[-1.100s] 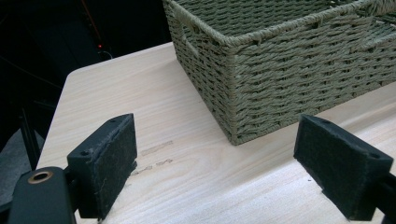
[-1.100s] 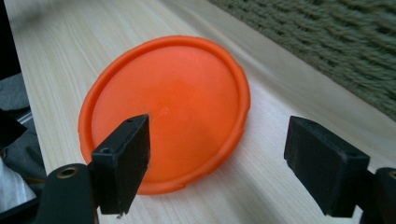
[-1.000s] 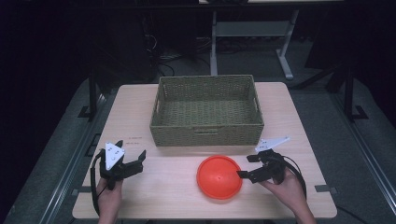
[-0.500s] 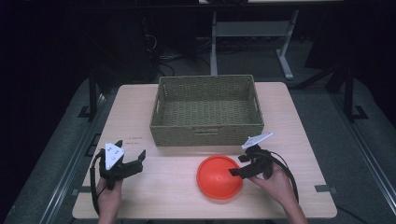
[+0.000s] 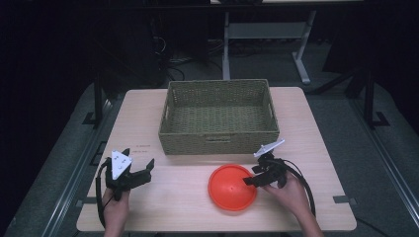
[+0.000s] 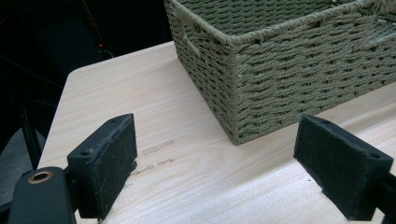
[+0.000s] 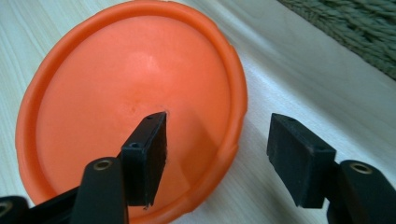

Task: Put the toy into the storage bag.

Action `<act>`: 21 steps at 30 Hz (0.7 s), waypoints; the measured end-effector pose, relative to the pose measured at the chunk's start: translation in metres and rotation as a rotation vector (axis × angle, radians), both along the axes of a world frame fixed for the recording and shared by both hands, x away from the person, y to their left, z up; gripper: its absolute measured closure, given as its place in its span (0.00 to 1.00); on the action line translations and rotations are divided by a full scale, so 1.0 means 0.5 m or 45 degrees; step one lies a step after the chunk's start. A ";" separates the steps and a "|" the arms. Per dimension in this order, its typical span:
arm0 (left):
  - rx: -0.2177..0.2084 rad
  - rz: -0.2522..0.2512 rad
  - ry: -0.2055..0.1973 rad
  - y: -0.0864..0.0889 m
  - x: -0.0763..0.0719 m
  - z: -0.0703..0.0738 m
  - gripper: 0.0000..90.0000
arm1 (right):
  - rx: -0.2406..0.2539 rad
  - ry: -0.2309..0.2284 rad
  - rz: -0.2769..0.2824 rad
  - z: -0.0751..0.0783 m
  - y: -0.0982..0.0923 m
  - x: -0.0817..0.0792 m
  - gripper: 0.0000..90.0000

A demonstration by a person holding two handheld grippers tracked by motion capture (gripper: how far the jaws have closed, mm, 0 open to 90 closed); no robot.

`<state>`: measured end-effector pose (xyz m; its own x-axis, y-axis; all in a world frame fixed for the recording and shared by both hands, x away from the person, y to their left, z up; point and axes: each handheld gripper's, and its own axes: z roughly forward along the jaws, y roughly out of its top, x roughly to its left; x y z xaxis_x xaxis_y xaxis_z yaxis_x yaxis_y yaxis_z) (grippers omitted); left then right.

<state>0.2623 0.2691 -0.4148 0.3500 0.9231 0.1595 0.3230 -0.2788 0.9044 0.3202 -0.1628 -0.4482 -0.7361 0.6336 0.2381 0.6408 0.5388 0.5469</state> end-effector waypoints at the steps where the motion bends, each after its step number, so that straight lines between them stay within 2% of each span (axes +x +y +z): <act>1: 0.000 0.002 0.002 0.001 0.000 0.000 0.14 | -0.001 0.008 0.009 -0.003 0.004 0.000 0.43; 10: 0.006 0.000 -0.008 0.000 0.000 0.001 0.14 | -0.013 0.021 0.008 -0.008 0.011 0.000 0.45; 21: 0.002 0.004 -0.008 0.001 0.000 0.001 0.14 | 0.012 0.036 0.033 -0.015 0.016 0.002 0.49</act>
